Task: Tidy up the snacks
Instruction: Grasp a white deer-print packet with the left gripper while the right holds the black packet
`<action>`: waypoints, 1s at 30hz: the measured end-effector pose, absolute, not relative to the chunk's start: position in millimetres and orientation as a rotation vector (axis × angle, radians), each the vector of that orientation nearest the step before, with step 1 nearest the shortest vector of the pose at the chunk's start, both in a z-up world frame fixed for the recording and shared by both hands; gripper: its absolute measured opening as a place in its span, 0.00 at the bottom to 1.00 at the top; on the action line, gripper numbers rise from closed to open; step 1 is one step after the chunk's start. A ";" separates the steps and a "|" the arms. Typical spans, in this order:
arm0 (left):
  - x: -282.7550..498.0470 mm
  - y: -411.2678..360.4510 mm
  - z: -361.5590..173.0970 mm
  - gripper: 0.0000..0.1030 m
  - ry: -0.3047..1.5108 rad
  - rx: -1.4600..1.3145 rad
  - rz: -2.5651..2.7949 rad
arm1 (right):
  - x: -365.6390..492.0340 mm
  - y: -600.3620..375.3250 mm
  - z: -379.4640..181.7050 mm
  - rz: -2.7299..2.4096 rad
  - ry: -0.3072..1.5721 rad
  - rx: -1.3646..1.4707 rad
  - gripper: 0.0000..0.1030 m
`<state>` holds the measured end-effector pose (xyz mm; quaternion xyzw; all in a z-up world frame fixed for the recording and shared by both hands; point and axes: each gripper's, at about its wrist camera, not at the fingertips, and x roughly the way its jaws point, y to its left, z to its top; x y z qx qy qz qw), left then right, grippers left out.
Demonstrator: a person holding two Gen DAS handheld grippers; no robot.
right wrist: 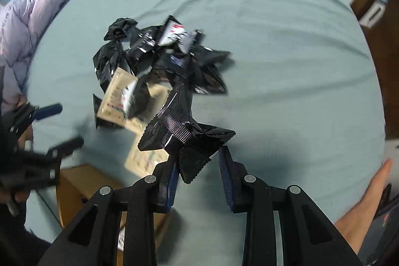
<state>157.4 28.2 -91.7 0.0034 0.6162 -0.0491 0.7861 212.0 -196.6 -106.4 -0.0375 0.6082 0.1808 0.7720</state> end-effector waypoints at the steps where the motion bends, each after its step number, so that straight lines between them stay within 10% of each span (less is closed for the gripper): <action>1: 159.5 24.3 -89.3 0.78 1.316 0.017 -0.118 | 208.6 -204.8 -106.2 0.380 1.330 -0.072 0.28; 21: 241.0 -59.8 -136.9 0.82 1.288 0.248 -0.152 | 163.8 -242.1 -97.5 0.409 1.377 -0.069 0.28; 24: 247.4 -58.9 -139.3 0.30 1.320 0.226 -0.181 | 165.1 -245.5 -98.6 0.386 1.376 -0.070 0.28; 30: 232.5 -31.4 -119.4 0.31 1.351 0.125 -0.113 | 165.8 -246.4 -76.9 0.369 1.329 -0.049 0.28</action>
